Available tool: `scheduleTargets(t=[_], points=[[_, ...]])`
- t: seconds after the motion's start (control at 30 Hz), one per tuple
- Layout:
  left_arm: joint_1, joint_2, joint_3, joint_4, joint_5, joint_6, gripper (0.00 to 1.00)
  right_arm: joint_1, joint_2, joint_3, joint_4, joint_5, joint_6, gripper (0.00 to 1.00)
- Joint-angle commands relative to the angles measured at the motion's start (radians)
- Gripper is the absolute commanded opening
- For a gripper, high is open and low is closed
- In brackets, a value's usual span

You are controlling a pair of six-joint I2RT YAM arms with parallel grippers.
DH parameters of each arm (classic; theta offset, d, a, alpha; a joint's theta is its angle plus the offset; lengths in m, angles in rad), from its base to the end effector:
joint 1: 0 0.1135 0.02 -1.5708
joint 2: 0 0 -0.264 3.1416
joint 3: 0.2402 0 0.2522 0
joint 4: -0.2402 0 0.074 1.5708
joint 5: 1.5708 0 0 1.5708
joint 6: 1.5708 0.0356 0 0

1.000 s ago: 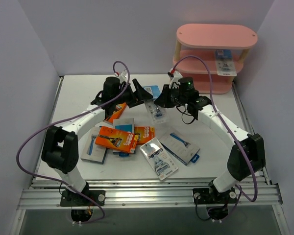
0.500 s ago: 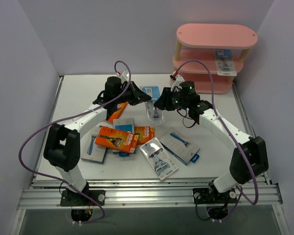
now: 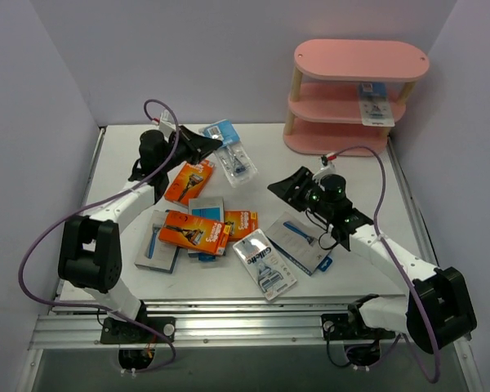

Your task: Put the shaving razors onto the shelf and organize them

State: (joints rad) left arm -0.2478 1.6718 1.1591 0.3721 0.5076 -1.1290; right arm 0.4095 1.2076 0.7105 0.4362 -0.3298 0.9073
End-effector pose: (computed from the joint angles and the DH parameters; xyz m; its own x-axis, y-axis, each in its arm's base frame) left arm 0.3773 -0.1133 0.2935 -0.6736 -0.6445 -0.3618 0.1683 0.3428 -0.9242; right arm 0.2501 0.1211 0.2896 -0.5648 0.5674 -0.5992 -0.3706 0.4743 0.7985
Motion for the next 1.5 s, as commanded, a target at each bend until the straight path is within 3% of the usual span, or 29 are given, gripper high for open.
scheduleTargets(t=[0.0, 0.17, 0.27, 0.4, 0.77, 0.97, 1.07, 1.27, 1.3, 1.37, 1.43, 1.47], points=[[-0.008, -0.060, -0.042, 0.371, 0.020, -0.171, 0.03, 0.031, -0.065, -0.055, 0.177, 0.084, 0.211, 0.49], [-0.027, -0.015, -0.094, 0.657, 0.005, -0.342, 0.06, 0.048, -0.112, -0.091, 0.282, 0.121, 0.295, 0.53], [-0.038, 0.000, -0.121, 0.724, -0.009, -0.380, 0.08, 0.061, -0.099, -0.069, 0.311, 0.120, 0.308, 0.59], [-0.059, 0.005, -0.142, 0.760, -0.020, -0.384, 0.09, 0.098, -0.066, -0.052, 0.345, 0.141, 0.327, 0.63], [-0.116, 0.051, -0.176, 0.869, -0.041, -0.443, 0.11, 0.156, -0.011, -0.036, 0.434, 0.169, 0.320, 0.60], [-0.122, 0.089, -0.205, 0.946, -0.052, -0.471, 0.11, 0.157, -0.008, -0.037, 0.458, 0.167, 0.334, 0.42], [-0.122, 0.098, -0.211, 0.950, -0.052, -0.469, 0.11, 0.160, -0.003, -0.045, 0.476, 0.156, 0.344, 0.20], [-0.122, 0.117, -0.190, 0.947, -0.046, -0.471, 0.19, 0.161, -0.019, -0.055, 0.481, 0.156, 0.329, 0.00], [-0.122, 0.120, -0.187, 0.944, -0.043, -0.471, 0.22, 0.161, -0.019, -0.055, 0.481, 0.156, 0.328, 0.00], [-0.122, 0.124, -0.176, 0.933, -0.034, -0.469, 0.52, 0.160, -0.019, -0.057, 0.486, 0.155, 0.324, 0.00], [-0.122, 0.120, -0.182, 0.921, -0.037, -0.459, 0.71, 0.160, -0.019, -0.059, 0.492, 0.161, 0.328, 0.00], [-0.120, 0.112, -0.185, 0.909, -0.035, -0.450, 0.88, 0.160, -0.019, -0.057, 0.495, 0.164, 0.328, 0.00]])
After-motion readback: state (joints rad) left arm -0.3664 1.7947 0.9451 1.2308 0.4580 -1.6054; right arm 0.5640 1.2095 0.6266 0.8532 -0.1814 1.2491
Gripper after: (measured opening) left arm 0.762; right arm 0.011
